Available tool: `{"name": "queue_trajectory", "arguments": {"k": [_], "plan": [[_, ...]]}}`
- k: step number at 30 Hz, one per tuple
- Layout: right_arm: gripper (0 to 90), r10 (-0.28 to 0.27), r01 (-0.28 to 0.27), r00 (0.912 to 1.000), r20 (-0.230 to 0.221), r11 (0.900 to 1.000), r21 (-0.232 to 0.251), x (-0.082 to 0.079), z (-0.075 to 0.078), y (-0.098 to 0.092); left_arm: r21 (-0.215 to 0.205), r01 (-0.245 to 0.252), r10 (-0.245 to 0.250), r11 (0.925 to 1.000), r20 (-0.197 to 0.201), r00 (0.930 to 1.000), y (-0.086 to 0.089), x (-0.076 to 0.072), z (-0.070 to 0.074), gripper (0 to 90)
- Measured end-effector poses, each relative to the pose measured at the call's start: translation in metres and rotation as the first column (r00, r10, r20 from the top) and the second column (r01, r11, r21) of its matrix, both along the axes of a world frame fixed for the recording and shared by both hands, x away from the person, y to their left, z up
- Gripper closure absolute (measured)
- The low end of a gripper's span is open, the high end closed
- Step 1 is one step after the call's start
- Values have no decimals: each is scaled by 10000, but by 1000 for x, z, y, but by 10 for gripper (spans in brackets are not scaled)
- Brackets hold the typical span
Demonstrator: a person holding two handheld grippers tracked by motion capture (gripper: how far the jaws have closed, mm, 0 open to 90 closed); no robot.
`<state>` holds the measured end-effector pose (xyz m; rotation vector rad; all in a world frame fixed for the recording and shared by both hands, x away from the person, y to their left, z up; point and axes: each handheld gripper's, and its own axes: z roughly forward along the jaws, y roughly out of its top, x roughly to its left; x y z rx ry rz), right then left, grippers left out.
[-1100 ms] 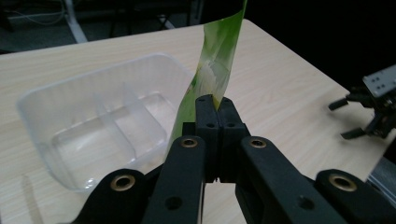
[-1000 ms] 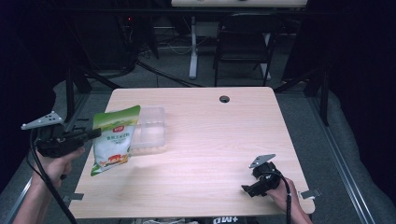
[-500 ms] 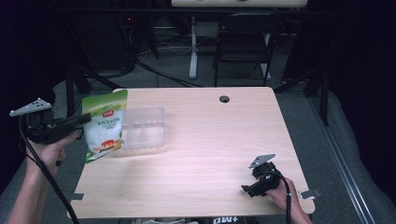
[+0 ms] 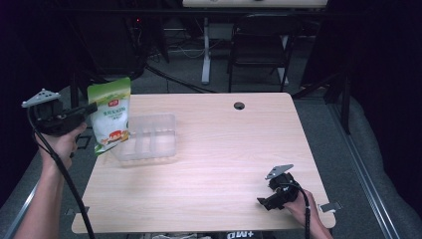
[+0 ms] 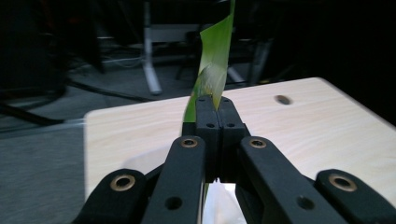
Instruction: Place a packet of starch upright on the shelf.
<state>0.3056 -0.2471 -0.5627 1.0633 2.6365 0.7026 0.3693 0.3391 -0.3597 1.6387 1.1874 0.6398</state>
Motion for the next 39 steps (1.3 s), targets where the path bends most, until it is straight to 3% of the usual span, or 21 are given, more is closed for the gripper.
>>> {"name": "queue_trajectory", "arguments": {"k": [2,12,14,15,25,26,33,35,39], "plan": [[78,29,-29,10000,-30,10000,43,0,0,0,240,-217,218,9995,-19,9998,-3,6,-4,900],[78,0,0,10000,9,10000,24,0,0,0,-1,-413,413,9991,-178,9990,-6,30,-29,900],[78,-6,6,10000,-8,9998,207,-1,0,0,182,-520,523,9985,-183,9985,-7,34,-35,900],[78,19,-19,10000,-8,10000,-7,0,1,-1,186,-548,552,9983,-223,9982,-7,36,-39,900],[78,2,-2,10000,-63,10000,3,0,0,0,386,-698,716,9968,-459,9964,-8,51,-70,900],[78,-18,20,9999,-101,9998,182,0,-1,0,383,-692,712,9969,-527,9961,-7,52,-72,900],[78,58,-59,10000,-68,10000,-57,0,0,0,699,-623,676,9956,-763,9948,-8,50,-76,897],[78,40,-40,10000,-63,10000,7,0,0,0,1011,-520,622,9935,-998,9931,-9,49,-74,894],[78,49,-49,10000,-76,10000,33,0,-1,0,1072,-289,441,9938,-1426,9888,-8,53,-71,821]]}}
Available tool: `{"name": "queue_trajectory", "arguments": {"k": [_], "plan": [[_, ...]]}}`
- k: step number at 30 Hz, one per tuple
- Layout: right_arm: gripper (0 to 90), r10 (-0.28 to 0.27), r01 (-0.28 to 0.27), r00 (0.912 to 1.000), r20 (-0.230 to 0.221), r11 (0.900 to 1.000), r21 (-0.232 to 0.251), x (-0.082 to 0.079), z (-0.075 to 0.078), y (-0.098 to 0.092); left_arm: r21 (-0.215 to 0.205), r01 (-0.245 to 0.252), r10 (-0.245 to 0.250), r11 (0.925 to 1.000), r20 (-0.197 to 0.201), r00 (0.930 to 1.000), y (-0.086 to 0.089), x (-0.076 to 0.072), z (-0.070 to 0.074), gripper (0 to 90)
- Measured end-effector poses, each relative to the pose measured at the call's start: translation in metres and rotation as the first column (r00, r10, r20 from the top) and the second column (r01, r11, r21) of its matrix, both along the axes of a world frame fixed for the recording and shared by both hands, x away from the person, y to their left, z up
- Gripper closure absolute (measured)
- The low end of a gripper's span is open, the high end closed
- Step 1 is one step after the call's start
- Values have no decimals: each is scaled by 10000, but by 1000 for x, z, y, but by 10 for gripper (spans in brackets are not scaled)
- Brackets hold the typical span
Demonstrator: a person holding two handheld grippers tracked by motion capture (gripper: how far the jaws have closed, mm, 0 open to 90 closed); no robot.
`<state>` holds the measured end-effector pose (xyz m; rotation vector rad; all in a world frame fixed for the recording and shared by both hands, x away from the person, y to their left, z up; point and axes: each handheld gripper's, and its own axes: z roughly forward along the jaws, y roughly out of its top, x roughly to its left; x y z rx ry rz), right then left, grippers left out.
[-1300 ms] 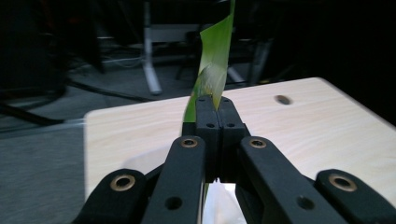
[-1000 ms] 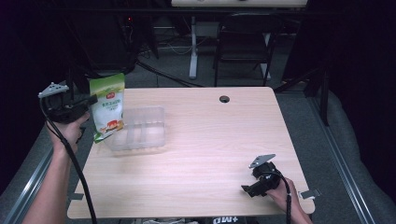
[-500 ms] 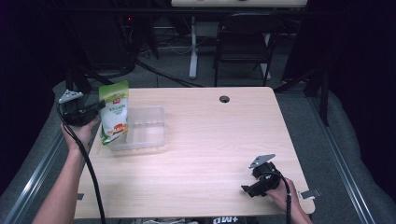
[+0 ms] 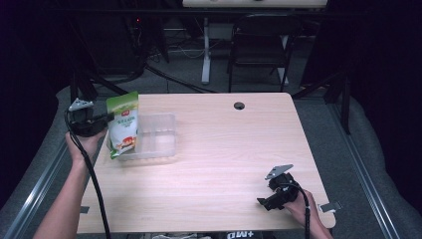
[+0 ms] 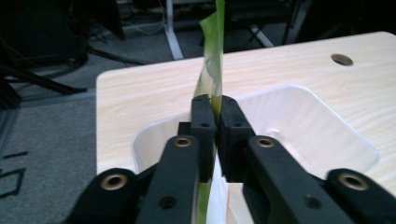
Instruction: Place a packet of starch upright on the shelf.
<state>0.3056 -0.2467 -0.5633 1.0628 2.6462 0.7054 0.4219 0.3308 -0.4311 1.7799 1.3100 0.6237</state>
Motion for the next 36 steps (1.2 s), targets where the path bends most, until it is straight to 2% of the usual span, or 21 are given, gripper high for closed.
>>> {"name": "queue_trajectory", "arguments": {"k": [2,5,7,10,12,14,18,21,24,25,27,28,31,36], "plan": [[78,38,-38,10000,2,10000,-34,0,0,0,-57,120,-121,9999,-308,9995,-1,3,2,699],[78,25,-25,10000,-5,10000,-39,0,0,0,138,57,-49,9999,-574,9983,-5,10,5,515],[78,48,-48,10000,-71,10000,65,0,-1,1,279,-116,136,9995,-705,9974,-7,15,7,439],[78,45,-44,10000,-72,10000,71,0,-1,1,427,-237,280,9988,-1011,9945,-10,26,7,380],[78,15,-15,10000,-36,10000,-22,0,-1,0,635,-313,388,9975,-1214,9918,-13,33,5,374],[78,36,-37,10000,-69,10000,-42,0,-1,0,809,-240,360,9964,-1510,9879,-17,40,3,386],[78,5,-5,10000,-36,10000,-32,-1,0,0,1296,-433,664,9906,-1798,9815,-25,49,-3,430],[78,4,-4,10000,-28,10000,-16,-1,-1,-1,1483,-472,762,9878,-1968,9775,-27,53,-7,517],[78,17,-18,10000,-63,10000,-41,-1,-1,0,1440,-430,703,9886,-1905,9792,-29,53,-9,646],[78,55,-54,9999,-99,10000,33,0,-1,0,1418,-328,602,9894,-1934,9793,-29,54,-9,717],[78,80,-81,9999,-83,9999,-67,0,-1,0,1614,-270,579,9865,-1900,9801,-30,53,-9,794],[78,68,-68,9999,-83,10000,8,0,-1,0,1503,-210,499,9884,-1910,9803,-30,52,-8,845],[78,78,-77,9999,-97,10000,17,0,-1,0,1549,-51,337,9879,-1829,9826,-31,49,-8,888],[78,50,-50,10000,-59,10000,-42,0,-1,0,1469,130,84,9891,-1439,9896,-33,38,-4,898]]}}
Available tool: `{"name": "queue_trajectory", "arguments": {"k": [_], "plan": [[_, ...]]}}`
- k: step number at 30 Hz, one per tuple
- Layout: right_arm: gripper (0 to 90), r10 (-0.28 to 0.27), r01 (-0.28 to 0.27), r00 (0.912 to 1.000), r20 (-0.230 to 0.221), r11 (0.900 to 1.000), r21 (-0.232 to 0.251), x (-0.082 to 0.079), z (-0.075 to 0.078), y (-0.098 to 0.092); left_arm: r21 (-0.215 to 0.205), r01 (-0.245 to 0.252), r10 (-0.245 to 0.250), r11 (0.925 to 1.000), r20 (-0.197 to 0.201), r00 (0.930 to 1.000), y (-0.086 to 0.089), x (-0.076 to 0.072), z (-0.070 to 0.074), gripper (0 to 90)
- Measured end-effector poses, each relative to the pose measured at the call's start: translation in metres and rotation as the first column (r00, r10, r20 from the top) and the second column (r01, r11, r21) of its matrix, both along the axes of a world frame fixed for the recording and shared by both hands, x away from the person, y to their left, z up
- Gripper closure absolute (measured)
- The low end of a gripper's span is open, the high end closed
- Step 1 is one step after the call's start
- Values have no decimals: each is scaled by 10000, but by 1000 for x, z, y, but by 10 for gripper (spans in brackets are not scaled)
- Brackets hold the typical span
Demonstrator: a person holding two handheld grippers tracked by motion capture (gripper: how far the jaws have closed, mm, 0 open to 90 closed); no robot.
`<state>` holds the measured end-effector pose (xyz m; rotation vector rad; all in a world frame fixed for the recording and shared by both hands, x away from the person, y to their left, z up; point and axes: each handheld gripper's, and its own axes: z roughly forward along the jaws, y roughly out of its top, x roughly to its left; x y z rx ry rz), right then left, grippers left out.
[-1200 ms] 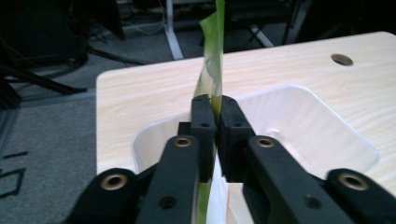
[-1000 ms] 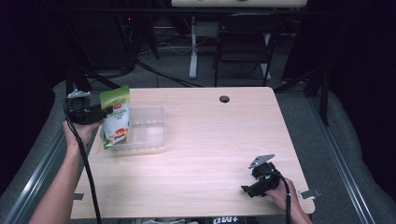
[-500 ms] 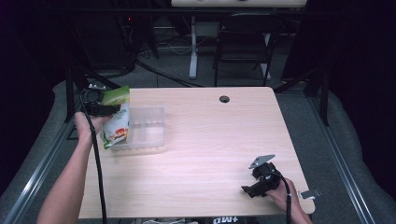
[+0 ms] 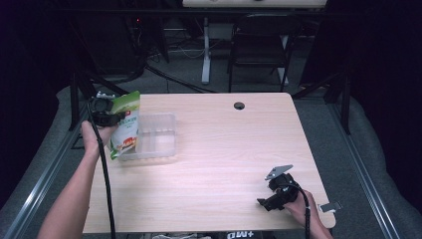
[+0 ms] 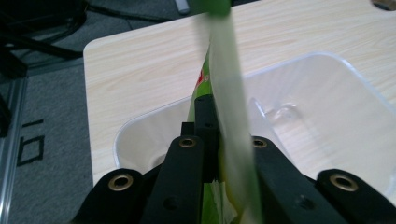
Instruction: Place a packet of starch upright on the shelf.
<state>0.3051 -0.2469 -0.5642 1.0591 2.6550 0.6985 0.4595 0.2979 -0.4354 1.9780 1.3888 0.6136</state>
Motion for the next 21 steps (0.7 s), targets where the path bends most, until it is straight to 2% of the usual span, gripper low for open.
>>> {"name": "queue_trajectory", "arguments": {"k": [3,4,5,8,11,12,14,16,18,20,21], "plan": [[78,6,-6,10000,-10,10000,3,0,0,0,-303,-41,54,9995,433,9990,2,-9,5,899],[78,-36,36,10000,-10,9999,148,0,-1,1,-536,-80,112,9985,606,9981,4,-12,6,899],[78,20,-20,10000,-28,10000,85,0,0,1,-673,-144,195,9976,762,9969,6,-16,8,899],[78,20,-19,10000,-49,9999,164,0,-1,1,-1131,-393,545,9928,1344,9894,9,-25,12,900],[78,-27,27,10000,-8,9999,114,0,-1,2,-1607,-648,946,9849,1860,9780,10,-31,13,900],[78,37,-37,10000,-17,10000,-42,1,-1,1,-1734,-761,1111,9819,2024,9730,10,-32,13,900],[77,82,-82,10000,-18,9999,-96,1,-1,2,-1934,-880,1311,9772,2226,9660,11,-34,10,900],[77,91,-91,10000,-26,10000,-32,1,-1,2,-2415,-1003,1590,9652,2373,9583,12,-34,4,900],[77,49,-49,10000,-25,9999,-106,0,0,1,-2493,-1198,1843,9610,2543,9494,11,-34,-2,900],[77,-107,107,9999,14,9998,175,0,-1,2,-2745,-1359,2115,9519,2681,9399,13,-35,-11,900],[77,-48,48,10000,-43,9999,110,0,-1,1,-2797,-1390,2169,9500,2704,9380,14,-34,-14,900]]}}
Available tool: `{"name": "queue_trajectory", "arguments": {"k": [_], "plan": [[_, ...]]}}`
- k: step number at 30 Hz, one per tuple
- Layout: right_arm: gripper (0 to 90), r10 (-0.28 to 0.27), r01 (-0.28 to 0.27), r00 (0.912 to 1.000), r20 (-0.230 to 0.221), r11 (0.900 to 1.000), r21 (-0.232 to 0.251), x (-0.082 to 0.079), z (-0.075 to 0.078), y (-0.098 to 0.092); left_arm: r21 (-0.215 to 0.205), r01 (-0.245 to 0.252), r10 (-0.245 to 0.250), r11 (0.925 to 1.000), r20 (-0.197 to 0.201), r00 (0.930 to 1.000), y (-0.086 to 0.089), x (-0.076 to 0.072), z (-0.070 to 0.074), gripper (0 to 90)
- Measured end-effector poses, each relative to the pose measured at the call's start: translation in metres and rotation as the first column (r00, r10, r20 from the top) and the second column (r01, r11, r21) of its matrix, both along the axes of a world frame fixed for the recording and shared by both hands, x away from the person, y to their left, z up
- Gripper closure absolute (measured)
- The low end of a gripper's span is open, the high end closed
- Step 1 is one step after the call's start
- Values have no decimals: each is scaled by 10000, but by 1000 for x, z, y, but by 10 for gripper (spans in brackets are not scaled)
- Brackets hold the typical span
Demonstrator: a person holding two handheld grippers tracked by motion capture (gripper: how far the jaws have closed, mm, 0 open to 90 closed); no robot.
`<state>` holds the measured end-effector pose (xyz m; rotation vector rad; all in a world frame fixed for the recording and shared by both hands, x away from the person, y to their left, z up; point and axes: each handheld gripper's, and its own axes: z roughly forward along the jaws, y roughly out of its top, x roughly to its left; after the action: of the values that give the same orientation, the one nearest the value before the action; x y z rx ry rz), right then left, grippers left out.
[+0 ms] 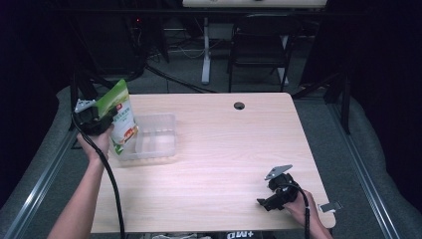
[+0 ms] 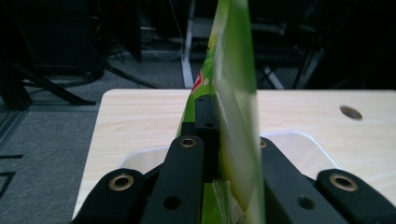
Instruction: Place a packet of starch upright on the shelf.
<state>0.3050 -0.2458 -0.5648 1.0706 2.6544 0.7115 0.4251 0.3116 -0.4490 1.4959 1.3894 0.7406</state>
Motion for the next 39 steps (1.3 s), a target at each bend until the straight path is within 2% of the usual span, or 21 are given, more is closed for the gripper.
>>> {"name": "queue_trajectory", "arguments": {"k": [2,4,5,6,7,10,12,15,19,22,24,25,27,28,29,32,35,39], "plan": [[77,-58,57,10000,29,10000,61,0,-1,0,-359,-244,252,9991,231,9994,3,-1,-10,900],[77,114,-115,9999,-54,9996,-246,1,0,0,-387,-362,376,9986,339,9987,4,-1,-17,899],[77,68,-68,10000,-49,9999,-85,0,0,1,-330,-343,353,9989,312,9989,5,-2,-19,900],[77,90,-90,10000,-32,9998,-170,0,0,1,-229,-419,425,9989,273,9987,5,-2,-22,899],[77,87,-88,10000,-30,9998,-168,0,0,1,-328,-434,445,9985,338,9984,6,-2,-25,899],[77,83,-83,10000,-41,9998,-170,0,0,0,-661,-333,342,9973,122,9993,11,-1,-33,899],[77,105,-105,9999,-42,9998,-160,0,0,0,-499,-312,308,9983,-88,9995,12,0,-39,899],[77,84,-84,10000,16,9999,-139,0,0,0,-597,-433,427,9973,-121,9990,17,-1,-43,898],[77,114,-115,9999,-34,9998,-189,0,0,0,-499,-717,703,9962,-299,9971,25,-2,-46,887],[77,143,-143,9999,-13,9998,-159,0,0,1,-493,-673,651,9965,-449,9969,31,-2,-48,844],[77,130,-131,9999,-37,9997,-192,0,0,1,-311,-588,568,9978,-597,9966,32,-3,-48,834],[77,130,-131,9999,-27,9997,-183,0,0,1,-164,-576,564,9982,-663,9962,31,-2,-48,815],[77,128,-129,9999,-51,9997,-184,0,0,1,-169,-547,533,9984,-713,9960,32,-2,-48,779],[77,109,-110,9999,-40,9997,-197,0,0,1,-191,-555,541,9983,-676,9962,32,-2,-48,728],[77,134,-135,9999,-45,9997,-192,0,0,1,-301,-580,562,9979,-565,9968,31,-2,-48,636],[77,126,-126,9999,-37,9998,-148,0,-1,1,-106,-755,748,9971,-551,9957,29,-4,-45,437],[77,61,-61,10000,17,9999,-120,-1,-1,1,156,-879,887,9960,-593,9943,27,-6,-42,332],[77,67,-66,10000,24,9999,-98,-1,-1,1,587,-721,769,9957,-835,9935,25,-11,-34,227]]}}
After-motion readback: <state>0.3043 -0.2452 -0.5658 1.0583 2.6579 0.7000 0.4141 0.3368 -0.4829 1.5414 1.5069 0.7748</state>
